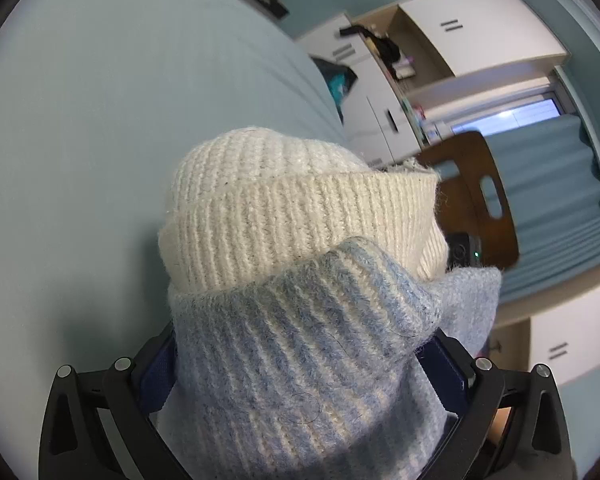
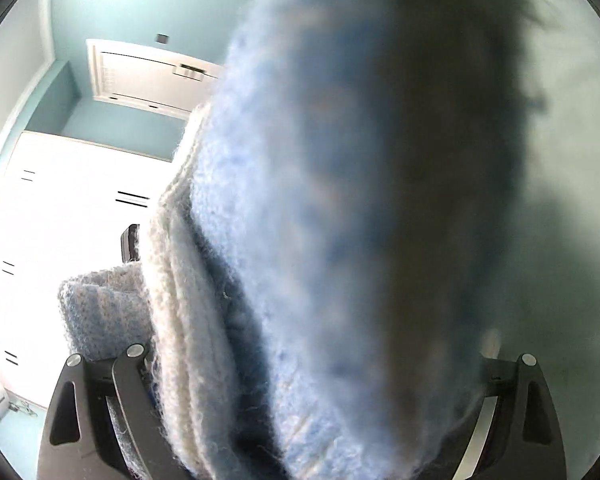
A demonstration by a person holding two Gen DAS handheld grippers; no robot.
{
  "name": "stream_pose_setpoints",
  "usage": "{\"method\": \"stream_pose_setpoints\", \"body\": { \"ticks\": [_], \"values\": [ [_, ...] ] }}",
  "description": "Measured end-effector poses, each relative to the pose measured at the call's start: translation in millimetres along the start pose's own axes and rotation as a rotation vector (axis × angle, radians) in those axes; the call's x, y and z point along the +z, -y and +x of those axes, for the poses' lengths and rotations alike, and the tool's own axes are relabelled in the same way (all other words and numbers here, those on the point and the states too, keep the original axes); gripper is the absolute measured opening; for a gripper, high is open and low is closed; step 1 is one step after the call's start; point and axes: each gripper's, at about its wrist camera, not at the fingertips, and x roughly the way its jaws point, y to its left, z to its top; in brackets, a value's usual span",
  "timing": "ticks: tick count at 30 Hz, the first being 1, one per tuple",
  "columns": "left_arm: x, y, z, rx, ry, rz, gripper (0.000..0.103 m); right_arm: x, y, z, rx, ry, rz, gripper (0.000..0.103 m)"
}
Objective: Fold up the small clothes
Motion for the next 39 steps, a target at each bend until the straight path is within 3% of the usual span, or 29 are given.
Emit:
{"method": "stream_pose_setpoints", "body": {
  "ticks": [4,7,9,11,15,18,22,25,28,30,31,33,35,37,39],
  "values": [
    [37.3,-19.0,5.5,0.098,0.023,-0.012,0.103,39.5,6.4,14.9,-0.016,0.039,-0.008,0.091],
    [45.5,-54.3,20.4,0.186,0.015,-0.112,0.103,53.7,29.8,30.9,-0.098,0.055,0.057,0.091],
    [48.4,-72.9,15.6,0.143,0.046,-0.221,0.103,54.9,52.0,34.3,-0.139,0.068,0.177,0.094],
    [50.5,-71.6,2.7,0.141,0.082,-0.238,0.102,55.3,56.2,26.9,-0.118,0.067,0.223,0.095],
    [54.2,-29.4,-36.7,0.332,0.127,-0.089,0.102,68.4,30.4,-21.0,-0.258,0.070,0.158,0.095],
    [51.5,7.4,-57.3,0.404,0.157,0.004,0.102,56.9,-27.9,-66.9,-0.344,0.172,-0.003,0.095],
    [45.0,52.9,-57.5,0.497,0.204,0.160,0.103,32.9,-104.4,-76.2,-0.487,0.326,-0.195,0.095],
    [27.5,69.8,-42.4,0.646,0.265,0.265,0.103,17.7,-135.1,-43.1,-0.625,0.389,-0.317,0.095],
    [15.4,63.9,-13.9,0.861,0.298,0.290,0.103,22.5,-100.5,9.9,-0.785,0.382,-0.431,0.095],
    [7.1,49.6,2.3,0.936,0.311,0.293,0.103,22.7,-81.4,14.6,-0.888,0.365,-0.474,0.095],
    [3.5,44.1,3.6,0.932,0.339,0.291,0.103,18.4,-76.1,21.2,-0.912,0.370,-0.504,0.095],
    [0.0,31.2,7.1,0.925,0.352,0.263,0.103,13.2,-58.7,33.8,-0.924,0.374,-0.534,0.102],
    [-2.1,18.5,7.7,0.910,0.341,0.230,0.103,16.4,-33.9,38.6,-0.873,0.368,-0.483,0.101],
    [-1.4,18.0,12.3,0.937,0.343,0.231,0.103,35.6,-40.2,50.7,-0.817,0.344,-0.396,0.101],
    [-1.7,23.6,17.6,0.993,0.349,0.263,0.103,33.2,-45.5,42.3,-0.820,0.366,-0.392,0.101]
  ]
}}
